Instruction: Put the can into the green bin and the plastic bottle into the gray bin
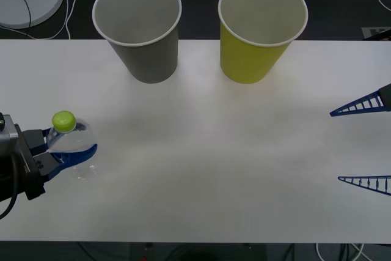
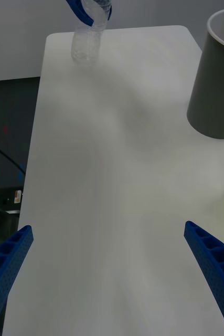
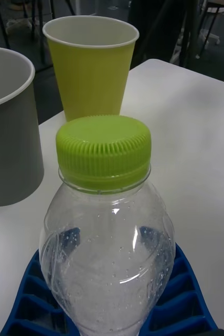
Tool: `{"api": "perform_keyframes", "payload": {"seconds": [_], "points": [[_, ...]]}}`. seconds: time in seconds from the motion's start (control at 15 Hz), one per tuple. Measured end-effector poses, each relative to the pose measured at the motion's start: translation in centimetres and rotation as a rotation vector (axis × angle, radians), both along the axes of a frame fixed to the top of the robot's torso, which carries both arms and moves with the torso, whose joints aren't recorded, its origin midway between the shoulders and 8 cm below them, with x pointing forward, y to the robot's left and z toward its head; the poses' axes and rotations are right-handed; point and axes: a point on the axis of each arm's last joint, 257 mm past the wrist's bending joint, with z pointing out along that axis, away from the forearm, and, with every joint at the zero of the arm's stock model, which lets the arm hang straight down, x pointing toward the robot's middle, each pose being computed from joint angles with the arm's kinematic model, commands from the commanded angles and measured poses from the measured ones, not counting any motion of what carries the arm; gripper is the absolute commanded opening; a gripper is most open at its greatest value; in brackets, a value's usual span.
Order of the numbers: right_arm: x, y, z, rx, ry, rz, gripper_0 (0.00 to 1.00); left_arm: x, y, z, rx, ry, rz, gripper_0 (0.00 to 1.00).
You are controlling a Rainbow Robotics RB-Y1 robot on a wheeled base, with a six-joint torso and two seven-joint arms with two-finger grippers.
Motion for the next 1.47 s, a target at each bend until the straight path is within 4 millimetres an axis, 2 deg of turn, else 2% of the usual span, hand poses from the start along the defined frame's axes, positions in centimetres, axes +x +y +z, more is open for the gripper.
{"api": "perform_keyframes", "payload": {"seconds": [0.53, 1.0, 1.47], "points": [[0.0, 0.0, 0.0, 0.0, 0.0, 0.0, 1.0, 1.0, 2.4, 2.3, 0.039, 0.034, 0.045, 0.0], [0.0, 0.0, 0.0, 0.0, 0.0, 0.0, 1.0, 1.8, 4.0, 5.3, 0.06, 0.084, 0.102, 0.0], [0.0, 0.0, 0.0, 0.0, 0.0, 0.0, 1.0, 3.9, 6.4, 8.2, 0.105, 0.092, 0.199, 0.0]]}}
